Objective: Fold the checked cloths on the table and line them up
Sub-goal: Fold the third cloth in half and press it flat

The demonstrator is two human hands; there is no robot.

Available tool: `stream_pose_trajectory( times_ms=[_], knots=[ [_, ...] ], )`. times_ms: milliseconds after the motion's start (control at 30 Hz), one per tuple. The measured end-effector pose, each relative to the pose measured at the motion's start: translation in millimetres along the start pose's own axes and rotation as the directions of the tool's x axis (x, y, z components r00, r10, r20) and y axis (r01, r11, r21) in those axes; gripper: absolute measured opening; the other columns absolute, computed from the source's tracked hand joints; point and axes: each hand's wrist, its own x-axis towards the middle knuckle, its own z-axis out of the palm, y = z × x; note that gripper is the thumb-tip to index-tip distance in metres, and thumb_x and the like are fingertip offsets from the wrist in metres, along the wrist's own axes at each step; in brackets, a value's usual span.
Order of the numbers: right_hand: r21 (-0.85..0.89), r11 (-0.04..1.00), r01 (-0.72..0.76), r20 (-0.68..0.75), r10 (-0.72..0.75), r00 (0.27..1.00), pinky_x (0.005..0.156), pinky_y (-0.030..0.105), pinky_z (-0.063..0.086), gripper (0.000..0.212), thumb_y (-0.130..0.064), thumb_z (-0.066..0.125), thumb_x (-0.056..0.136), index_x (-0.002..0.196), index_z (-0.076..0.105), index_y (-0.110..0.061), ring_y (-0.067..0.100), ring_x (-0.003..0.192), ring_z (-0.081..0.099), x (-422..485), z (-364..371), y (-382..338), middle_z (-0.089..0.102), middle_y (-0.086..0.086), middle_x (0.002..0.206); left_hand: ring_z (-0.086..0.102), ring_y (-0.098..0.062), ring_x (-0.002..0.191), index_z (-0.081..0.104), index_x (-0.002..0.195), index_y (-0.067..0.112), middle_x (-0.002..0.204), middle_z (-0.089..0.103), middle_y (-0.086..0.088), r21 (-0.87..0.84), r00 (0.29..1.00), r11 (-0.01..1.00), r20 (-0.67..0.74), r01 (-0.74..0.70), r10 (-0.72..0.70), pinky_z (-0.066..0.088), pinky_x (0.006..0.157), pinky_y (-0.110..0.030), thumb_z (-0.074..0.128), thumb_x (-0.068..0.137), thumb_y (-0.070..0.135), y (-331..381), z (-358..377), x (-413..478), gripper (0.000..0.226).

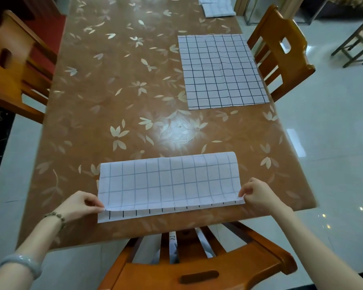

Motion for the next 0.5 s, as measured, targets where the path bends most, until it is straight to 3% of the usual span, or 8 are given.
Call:
stream_pose_trajectory(
  times_ms=[100, 267, 400, 500],
  knots=[
    [-0.047, 0.999, 0.021, -0.005, -0.021, 1.0, 0.067, 0.016, 0.039, 0.026, -0.005, 0.058, 0.085, 0.074, 0.071, -0.025, 0.011, 0.081, 0.052, -1, 3, -2, 0.053, -0.004, 0.088, 0.067, -0.009, 0.079, 0.076, 0.063, 0.025, 0.072, 0.073, 0.011, 0.017, 1.0, 1.0, -0.008, -0.004, 0.004, 0.049, 0.078, -0.025, 0.083, 0.071, 0.019, -9, 6, 3, 0.012],
    [-0.099, 0.995, 0.025, -0.006, -0.026, 1.0, 0.076, 0.023, 0.047, 0.025, -0.008, 0.06, 0.087, 0.076, 0.065, -0.029, 0.012, 0.083, 0.05, 0, 10, -1, 0.052, -0.004, 0.089, 0.066, -0.006, 0.08, 0.076, 0.064, 0.03, 0.074, 0.072, 0.014, 0.064, 1.0, 0.998, 0.013, -0.016, 0.015, 0.049, 0.078, -0.024, 0.084, 0.069, 0.025, -17, 14, 6, 0.011],
    [-0.095, 0.995, 0.004, -0.01, -0.005, 1.0, 0.073, 0.023, 0.046, 0.021, -0.007, 0.058, 0.088, 0.095, 0.072, -0.02, 0.015, 0.086, 0.049, 0, 13, 1, 0.051, -0.002, 0.091, 0.065, -0.007, 0.082, 0.076, 0.067, 0.031, 0.076, 0.071, 0.013, 0.076, 0.999, 0.997, 0.027, 0.022, -0.025, 0.05, 0.076, -0.025, 0.086, 0.063, 0.034, -17, 18, 5, 0.012],
    [-0.02, 1.0, 0.021, -0.172, -0.024, 0.985, 0.072, 0.029, 0.047, 0.023, -0.002, 0.053, 0.088, 0.098, 0.072, -0.011, 0.017, 0.085, 0.049, 0, 12, -6, 0.051, 0.0, 0.089, 0.063, -0.009, 0.076, 0.074, 0.064, 0.027, 0.074, 0.069, 0.008, 0.095, 0.997, 0.993, -0.019, 0.07, -0.068, 0.052, 0.072, -0.028, 0.082, 0.064, 0.048, -4, 14, 0, 0.023]
  ],
)
